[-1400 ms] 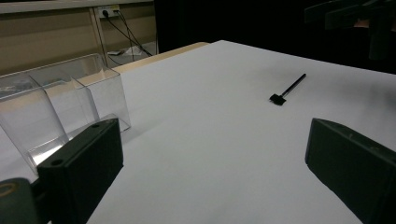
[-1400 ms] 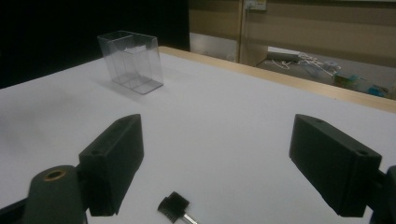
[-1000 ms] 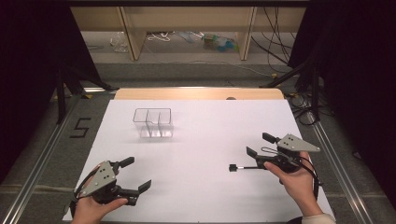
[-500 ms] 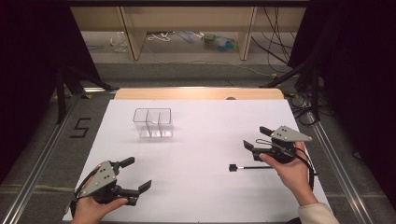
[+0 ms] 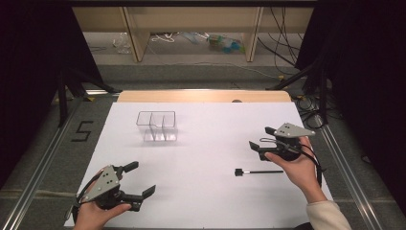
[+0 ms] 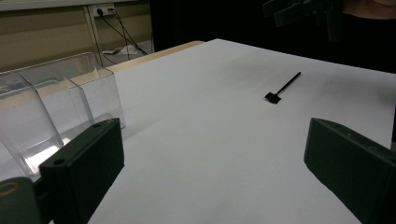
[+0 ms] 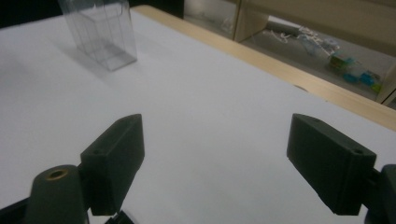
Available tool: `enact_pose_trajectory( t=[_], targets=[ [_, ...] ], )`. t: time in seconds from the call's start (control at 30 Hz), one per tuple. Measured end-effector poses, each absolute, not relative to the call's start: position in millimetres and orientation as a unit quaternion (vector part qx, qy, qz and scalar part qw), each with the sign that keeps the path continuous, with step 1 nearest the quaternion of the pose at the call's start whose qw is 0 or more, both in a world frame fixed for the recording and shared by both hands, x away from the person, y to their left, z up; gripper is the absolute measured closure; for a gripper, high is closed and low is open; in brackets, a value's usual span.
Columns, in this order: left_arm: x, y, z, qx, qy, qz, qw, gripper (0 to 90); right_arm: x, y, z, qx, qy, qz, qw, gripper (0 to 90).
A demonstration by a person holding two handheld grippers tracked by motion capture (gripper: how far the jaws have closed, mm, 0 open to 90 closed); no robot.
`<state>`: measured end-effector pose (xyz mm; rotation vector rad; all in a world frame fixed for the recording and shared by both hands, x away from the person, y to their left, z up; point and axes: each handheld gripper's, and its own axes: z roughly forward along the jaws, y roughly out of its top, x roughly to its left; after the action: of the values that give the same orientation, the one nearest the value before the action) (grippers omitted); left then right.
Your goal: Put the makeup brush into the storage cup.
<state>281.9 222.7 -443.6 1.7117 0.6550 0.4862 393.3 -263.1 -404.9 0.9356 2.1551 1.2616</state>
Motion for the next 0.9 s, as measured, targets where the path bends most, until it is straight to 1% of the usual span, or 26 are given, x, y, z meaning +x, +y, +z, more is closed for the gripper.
enact_pose_trajectory(
  t=[0.17, 0.2, 0.33, 0.43, 0.57, 0.67, 0.9],
  targets=[
    [281.4, 222.8, -443.4, 0.735, 0.284, 0.208, 0.58, 4.8, 398.1, -260.6, -404.5, 0.31, 0.825, 0.409, 0.237, 20.4],
    [281.8, 223.0, -443.2, 0.736, 0.281, 0.211, 0.579, 4.8, 399.8, -258.9, -405.2, 0.303, 0.841, 0.387, 0.227, 20.4],
    [282.0, 223.2, -443.3, 0.737, 0.279, 0.211, 0.578, 4.9, 403.1, -256.5, -408.1, 0.286, 0.862, 0.354, 0.224, 20.4],
    [282.0, 223.2, -443.3, 0.737, 0.279, 0.211, 0.578, 4.9, 404.5, -250.7, -413.1, 0.263, 0.892, 0.303, 0.208, 21.7],
    [282.0, 223.0, -443.3, 0.737, 0.279, 0.21, 0.578, 5.0, 404.2, -243.3, -419.0, 0.241, 0.912, 0.261, 0.207, 23.8],
    [281.9, 223.0, -443.4, 0.738, 0.279, 0.21, 0.578, 5.0, 403.8, -240.5, -419.9, 0.227, 0.929, 0.225, 0.186, 24.6],
    [282.1, 223.0, -443.4, 0.738, 0.278, 0.21, 0.578, 5.0, 404.3, -236.7, -425.9, 0.209, 0.945, 0.187, 0.166, 26.5]
  ],
)
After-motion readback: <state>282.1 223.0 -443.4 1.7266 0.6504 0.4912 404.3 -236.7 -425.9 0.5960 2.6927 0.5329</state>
